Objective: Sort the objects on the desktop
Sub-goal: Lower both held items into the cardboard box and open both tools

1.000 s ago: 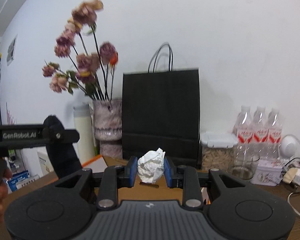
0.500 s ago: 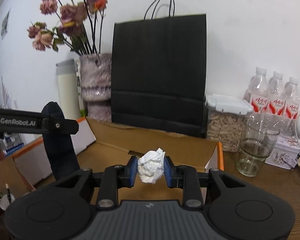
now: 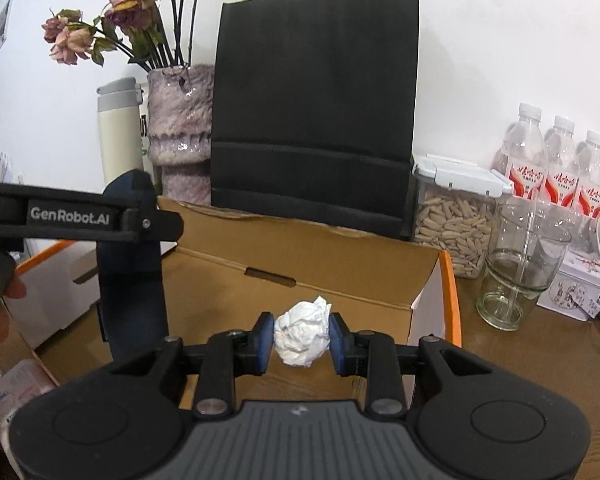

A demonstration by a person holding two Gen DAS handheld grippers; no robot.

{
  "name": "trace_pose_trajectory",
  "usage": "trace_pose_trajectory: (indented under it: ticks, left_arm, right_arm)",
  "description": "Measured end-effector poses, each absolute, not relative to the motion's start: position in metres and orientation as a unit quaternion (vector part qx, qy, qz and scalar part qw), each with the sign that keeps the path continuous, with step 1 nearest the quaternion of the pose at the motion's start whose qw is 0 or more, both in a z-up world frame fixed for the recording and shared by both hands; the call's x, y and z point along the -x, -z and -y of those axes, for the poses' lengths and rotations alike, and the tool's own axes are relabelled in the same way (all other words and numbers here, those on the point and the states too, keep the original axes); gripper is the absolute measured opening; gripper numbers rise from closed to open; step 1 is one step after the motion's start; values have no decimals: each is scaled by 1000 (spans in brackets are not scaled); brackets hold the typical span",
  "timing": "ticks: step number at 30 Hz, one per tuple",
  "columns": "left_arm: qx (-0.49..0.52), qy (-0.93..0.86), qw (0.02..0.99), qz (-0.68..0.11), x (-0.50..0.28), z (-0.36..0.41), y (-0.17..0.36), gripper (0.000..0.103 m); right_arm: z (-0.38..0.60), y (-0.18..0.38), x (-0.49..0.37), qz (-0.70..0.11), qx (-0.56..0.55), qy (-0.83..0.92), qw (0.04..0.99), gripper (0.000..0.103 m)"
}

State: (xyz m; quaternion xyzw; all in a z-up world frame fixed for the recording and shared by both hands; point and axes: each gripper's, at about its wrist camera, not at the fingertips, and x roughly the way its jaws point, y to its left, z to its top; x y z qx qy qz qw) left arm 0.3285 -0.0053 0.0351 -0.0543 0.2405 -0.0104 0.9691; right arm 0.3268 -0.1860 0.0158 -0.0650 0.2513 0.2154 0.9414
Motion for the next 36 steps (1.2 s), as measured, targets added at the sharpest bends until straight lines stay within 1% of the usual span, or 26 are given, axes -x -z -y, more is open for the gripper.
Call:
trace_pose_trajectory:
  ticks: [1, 2, 3, 4, 5, 6, 7, 9, 13, 25, 31, 36]
  left_arm:
    - [50, 11, 968, -245, -329, 7, -33, 79]
    - [48, 10, 968, -247, -330, 8, -32, 86]
    - [45, 8, 968, -248, -330, 9, -30, 96]
    - [42, 4, 968, -249, -330, 10, -29, 101]
    - [39, 1, 968, -248, -329, 11, -28, 103]
    - [35, -2, 969, -246, -329, 12, -28, 103]
    - [32, -4, 969, -244, -328, 13, -28, 103]
    - [27, -10, 970, -241, -327, 14, -28, 103]
    - [21, -22, 970, -242, -327, 15, -27, 103]
    - [23, -27, 971, -235, -317, 18, -30, 103]
    - [27, -37, 979, -197, -292, 18, -36, 103]
    - [50, -50, 983, -168, -265, 8, -41, 103]
  right_arm:
    - [186, -15, -326, -253, 66, -216, 941, 31]
    - [185, -14, -326, -254, 68, -216, 940, 34]
    - [185, -13, -326, -253, 69, -215, 941, 42]
    - [184, -14, -325, -251, 69, -214, 942, 54]
    - [185, -14, -323, -245, 70, -214, 943, 61]
    - [185, -16, -321, -239, 70, -211, 945, 78]
    - [185, -17, -320, -232, 70, -207, 948, 92]
    - [186, -19, -316, -222, 72, -204, 951, 98]
    - [187, -21, -316, -222, 67, -208, 950, 102]
    - [184, -22, -308, -214, 77, -209, 951, 103]
    - [188, -30, -295, -192, 76, -208, 956, 103]
    - [196, -35, -279, -175, 70, -204, 960, 103]
